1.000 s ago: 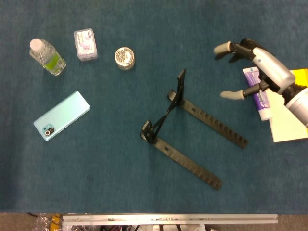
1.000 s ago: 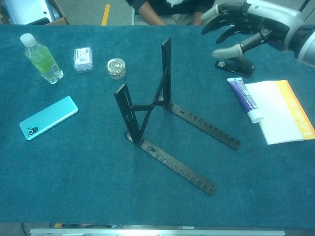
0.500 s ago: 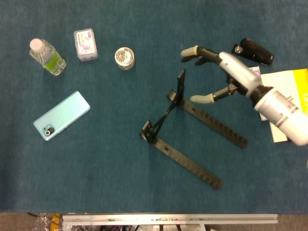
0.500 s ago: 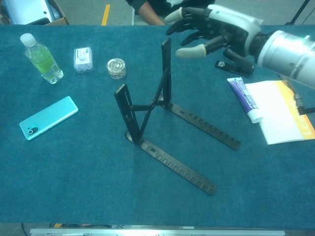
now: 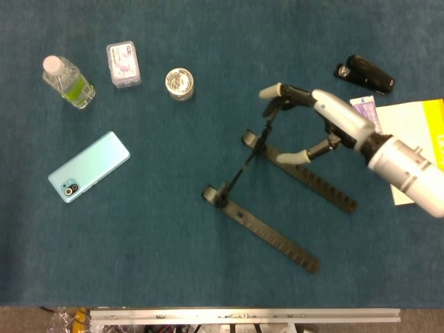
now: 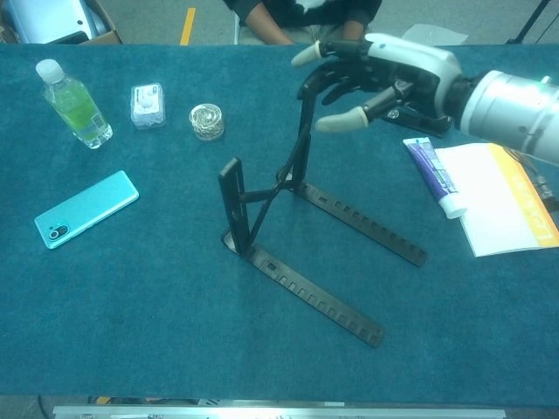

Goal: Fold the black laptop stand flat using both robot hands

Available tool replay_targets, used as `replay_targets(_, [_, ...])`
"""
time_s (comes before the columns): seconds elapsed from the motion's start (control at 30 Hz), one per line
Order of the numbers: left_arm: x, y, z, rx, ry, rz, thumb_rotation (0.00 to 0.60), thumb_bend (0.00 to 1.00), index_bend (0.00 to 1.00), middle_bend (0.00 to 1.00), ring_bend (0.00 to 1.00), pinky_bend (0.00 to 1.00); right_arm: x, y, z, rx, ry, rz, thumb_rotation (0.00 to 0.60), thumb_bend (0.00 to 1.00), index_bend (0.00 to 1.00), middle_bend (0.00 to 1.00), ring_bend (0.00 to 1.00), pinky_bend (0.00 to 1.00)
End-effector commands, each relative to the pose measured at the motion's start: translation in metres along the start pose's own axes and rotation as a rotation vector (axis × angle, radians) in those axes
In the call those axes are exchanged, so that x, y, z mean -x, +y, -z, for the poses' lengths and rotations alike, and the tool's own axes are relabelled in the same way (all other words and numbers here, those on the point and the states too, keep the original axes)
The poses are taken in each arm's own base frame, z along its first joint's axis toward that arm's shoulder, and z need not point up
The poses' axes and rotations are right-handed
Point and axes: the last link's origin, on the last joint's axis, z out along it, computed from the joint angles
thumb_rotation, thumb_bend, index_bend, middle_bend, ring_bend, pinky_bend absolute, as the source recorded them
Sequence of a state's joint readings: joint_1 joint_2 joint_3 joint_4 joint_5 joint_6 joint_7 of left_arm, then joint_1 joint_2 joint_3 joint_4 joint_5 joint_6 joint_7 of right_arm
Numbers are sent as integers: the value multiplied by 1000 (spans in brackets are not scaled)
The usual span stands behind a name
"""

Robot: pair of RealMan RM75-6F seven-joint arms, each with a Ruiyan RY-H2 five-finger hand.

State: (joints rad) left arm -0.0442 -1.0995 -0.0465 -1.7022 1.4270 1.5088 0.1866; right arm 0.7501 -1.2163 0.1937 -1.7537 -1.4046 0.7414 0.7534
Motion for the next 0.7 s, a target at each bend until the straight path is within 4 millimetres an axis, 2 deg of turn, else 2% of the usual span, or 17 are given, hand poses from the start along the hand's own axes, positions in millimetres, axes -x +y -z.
replay_targets(0.03, [0,0,0,1,-2,0,600,390,22,17,0,0,0,5,13,16,-7,1,509,11,192,348,220,218])
replay_targets(0.27, [1,5,-4,19,-3,-2,600,391,22,17,0,0,-8,9,42,21,-10,6,507,12,192,348,220,218])
replay_targets(0.5, [-2,16,-12,72,0,-21,600,390,22,17,0,0,-19,0,54,-11,-7,-16,508,11,192,348,220,218])
replay_targets(0.7, [-2,21,-15,102,-11,-35,600,390,22,16,0,0,-18,5,62,-4,-17,12,512,13,192,348,220,218])
